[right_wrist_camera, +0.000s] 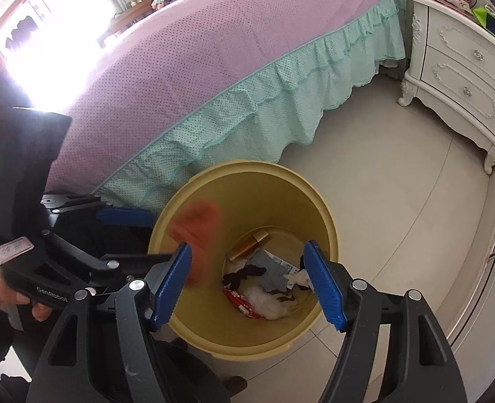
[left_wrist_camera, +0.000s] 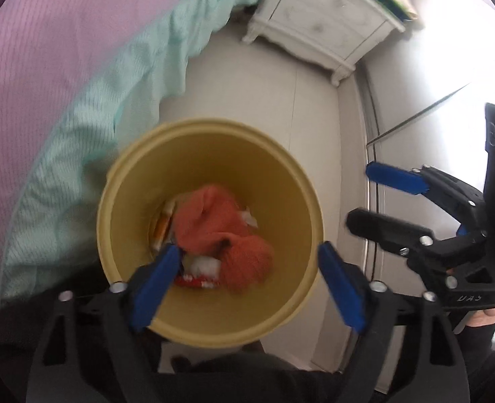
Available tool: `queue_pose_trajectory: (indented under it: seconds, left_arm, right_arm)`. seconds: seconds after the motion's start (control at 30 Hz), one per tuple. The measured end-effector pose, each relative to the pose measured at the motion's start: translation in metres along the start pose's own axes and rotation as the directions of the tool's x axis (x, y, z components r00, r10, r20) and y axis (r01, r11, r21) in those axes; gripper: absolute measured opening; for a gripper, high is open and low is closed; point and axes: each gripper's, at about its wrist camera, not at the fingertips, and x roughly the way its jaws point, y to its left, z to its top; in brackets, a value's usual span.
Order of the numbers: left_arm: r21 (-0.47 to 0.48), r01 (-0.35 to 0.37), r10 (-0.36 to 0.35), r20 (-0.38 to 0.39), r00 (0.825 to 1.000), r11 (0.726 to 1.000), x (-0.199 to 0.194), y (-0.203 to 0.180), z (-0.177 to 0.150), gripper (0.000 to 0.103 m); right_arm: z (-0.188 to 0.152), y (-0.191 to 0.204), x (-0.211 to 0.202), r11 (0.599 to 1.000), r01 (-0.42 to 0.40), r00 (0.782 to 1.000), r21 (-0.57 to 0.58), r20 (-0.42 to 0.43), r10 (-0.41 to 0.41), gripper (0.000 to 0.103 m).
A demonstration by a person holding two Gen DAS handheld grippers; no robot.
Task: Collect trash
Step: 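Carry sock and tissue over the bucket and open both grippers, then move both open grippers back toward the teddy bear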
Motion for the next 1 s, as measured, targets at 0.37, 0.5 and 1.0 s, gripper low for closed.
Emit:
queue_pose_trajectory:
  seconds: [0.37, 0.5, 1.0]
  left_arm:
    - [-0.013, -0.045, 0.046, 0.047, 0.998, 0.999, -0.007, 0.009, -0.005, 0.087]
    - [-0.029, -0.067, 0.069, 0.077, 0.995, 0.997, -0.018, 0.014, -0.006, 0.087]
    - [-0.117, -0.233, 0.258, 0.316, 0.913, 0.966, -0.131, 0.048, -0.049, 0.09]
  right_arm:
    - [0.003, 0.011, 0.001, 0.999, -0.01, 1.0, -0.03, -0.007, 0.01, 0.067]
    - [0.004, 0.015, -0.001, 0.999, -0.008, 1.0, -0.036, -0.006, 0.008, 0.067]
    - [0.027, 0.078, -0.013, 0.981, -0.071, 0.996, -0.181, 0.035, 0.078, 0.071]
